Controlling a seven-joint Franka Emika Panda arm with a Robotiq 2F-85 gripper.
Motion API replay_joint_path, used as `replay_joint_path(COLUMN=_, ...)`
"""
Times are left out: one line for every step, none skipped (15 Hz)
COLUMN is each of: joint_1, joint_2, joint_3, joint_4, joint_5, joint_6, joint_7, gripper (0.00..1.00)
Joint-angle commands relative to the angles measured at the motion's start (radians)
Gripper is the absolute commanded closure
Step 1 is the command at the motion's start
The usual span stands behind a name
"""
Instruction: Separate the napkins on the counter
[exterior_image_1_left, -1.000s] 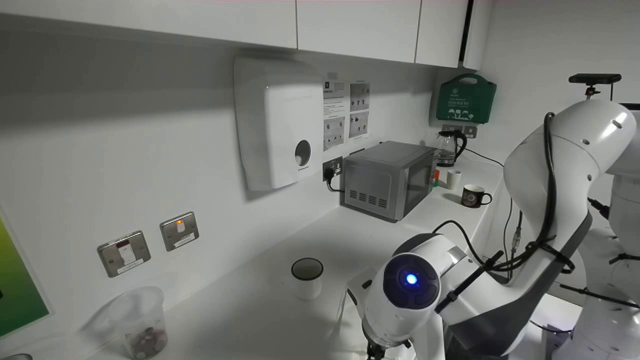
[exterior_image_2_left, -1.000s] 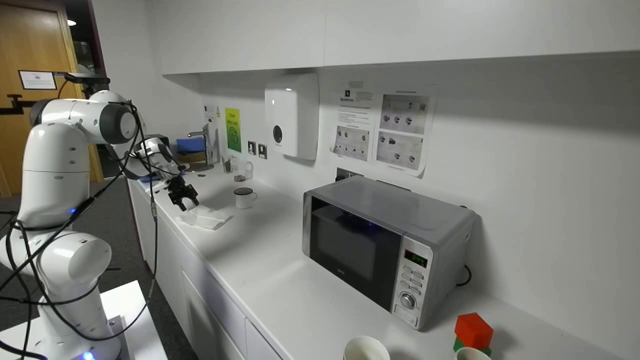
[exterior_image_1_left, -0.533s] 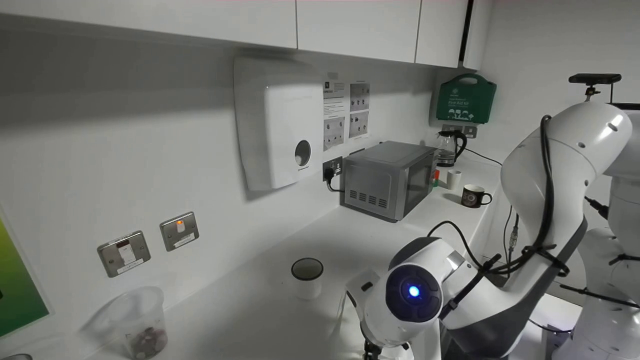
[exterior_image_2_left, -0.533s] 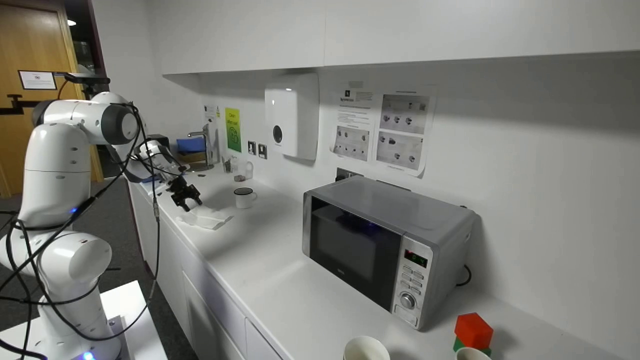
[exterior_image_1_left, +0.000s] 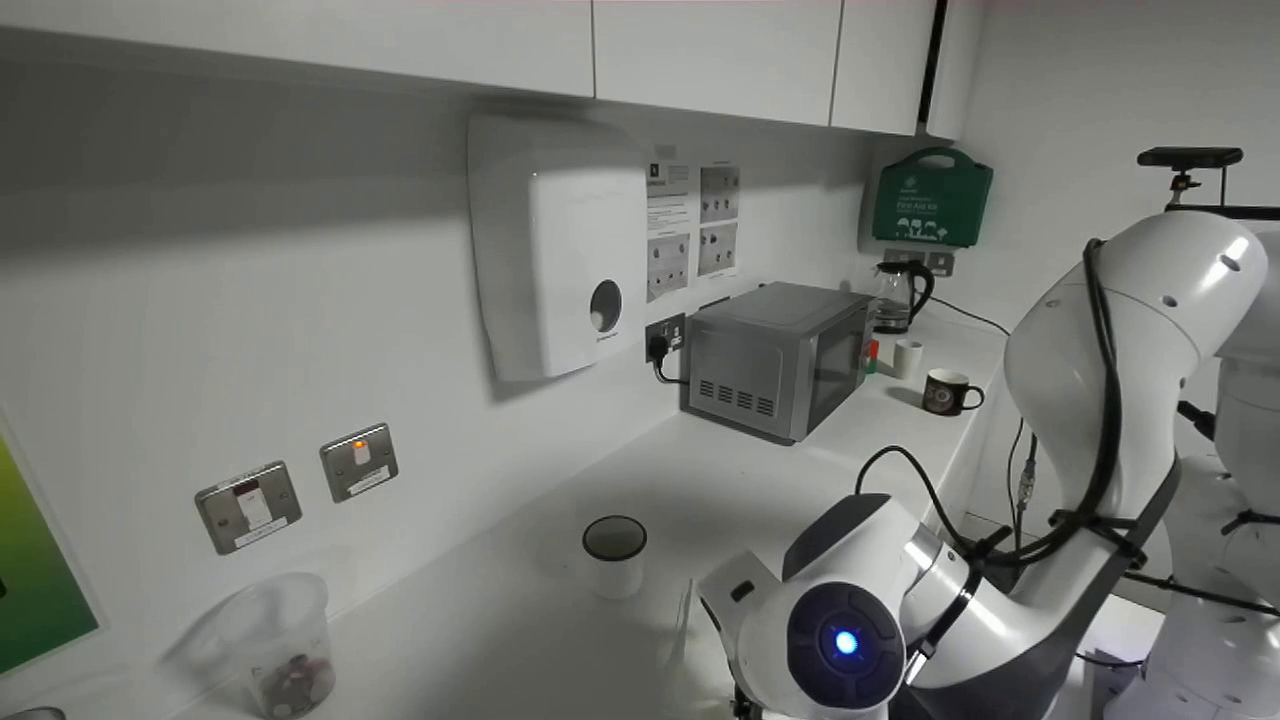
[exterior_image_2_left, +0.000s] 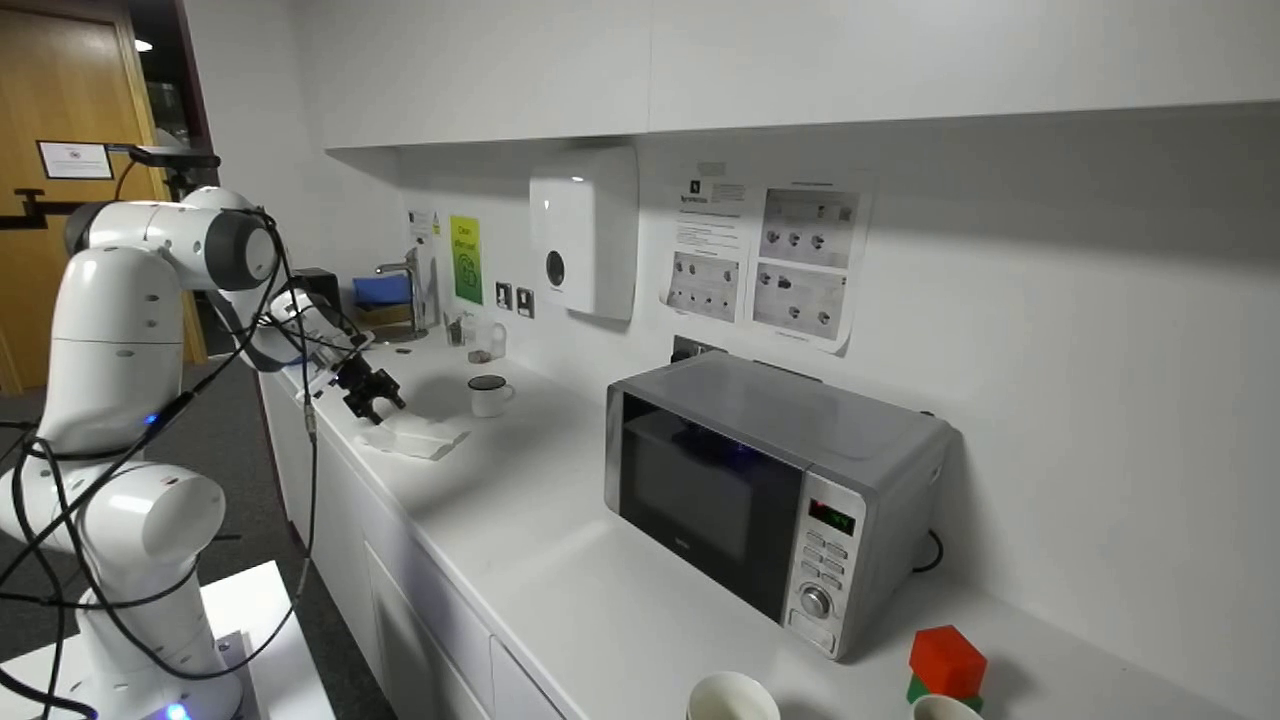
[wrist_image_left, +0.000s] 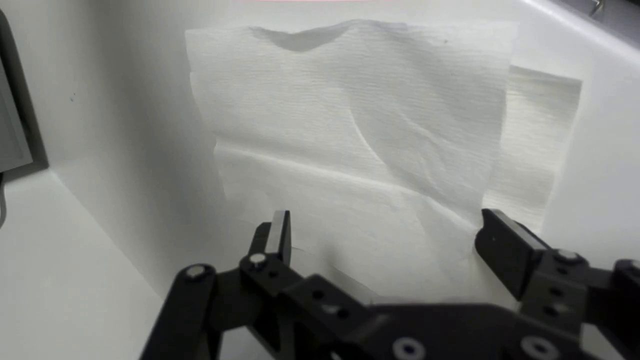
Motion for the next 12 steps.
replay_joint_path(joint_1=0.02, joint_2=0.011, joint_3=-0.002, joint_4=0.012, joint_5=-0.04, joint_6=-0.053, joint_7=0.036, gripper=0.25)
replay_joint_path(joint_1=0.022, joint_2=0.014, joint_3=-0.003, joint_4=0.013, joint_5=-0.04, joint_6=-0.059, joint_7=0.037, gripper=0.26)
replay_joint_path(joint_1=0.023, joint_2=0.018, joint_3=-0.003, joint_4=0.014, joint_5=-0.039, joint_6=-0.063, joint_7=0.038, gripper=0.31)
replay_joint_path(joint_1=0.024, joint_2=0.022, joint_3=-0.005, joint_4=0.016, joint_5=-0.043, joint_6=-0.069, joint_7=0.04, gripper=0.37)
replay_joint_path(joint_1=0.024, joint_2=0.025, joint_3=-0.005, joint_4=0.017, joint_5=-0.044, joint_6=-0.072, joint_7=0.04, gripper=0.47)
replay_joint_path(joint_1=0.024, joint_2=0.026, joint_3=-0.006, joint_4=0.017, joint_5=-0.047, joint_6=-0.075, joint_7=0.041, gripper=0.54)
replay_joint_path(joint_1=0.024, joint_2=0.027, joint_3=-0.006, joint_4=0.017, joint_5=-0.049, joint_6=-0.078, joint_7=0.041, gripper=0.63)
replay_joint_path(joint_1=0.024, joint_2=0.028, joint_3=-0.006, joint_4=0.018, joint_5=-0.051, joint_6=-0.08, joint_7=0.041, gripper=0.7)
replay_joint_path(joint_1=0.025, joint_2=0.031, joint_3=-0.006, joint_4=0.019, joint_5=-0.053, joint_6=-0.085, joint_7=0.042, gripper=0.79)
replay_joint_path(joint_1=0.025, joint_2=0.033, joint_3=-0.007, joint_4=0.02, joint_5=-0.057, joint_6=-0.089, joint_7=0.044, gripper=0.86)
replay_joint_path(joint_1=0.026, joint_2=0.035, joint_3=-0.007, joint_4=0.022, joint_5=-0.059, joint_6=-0.097, joint_7=0.043, gripper=0.92)
replay_joint_path(joint_1=0.025, joint_2=0.036, joint_3=-0.006, joint_4=0.023, joint_5=-0.06, joint_6=-0.104, joint_7=0.043, gripper=0.99)
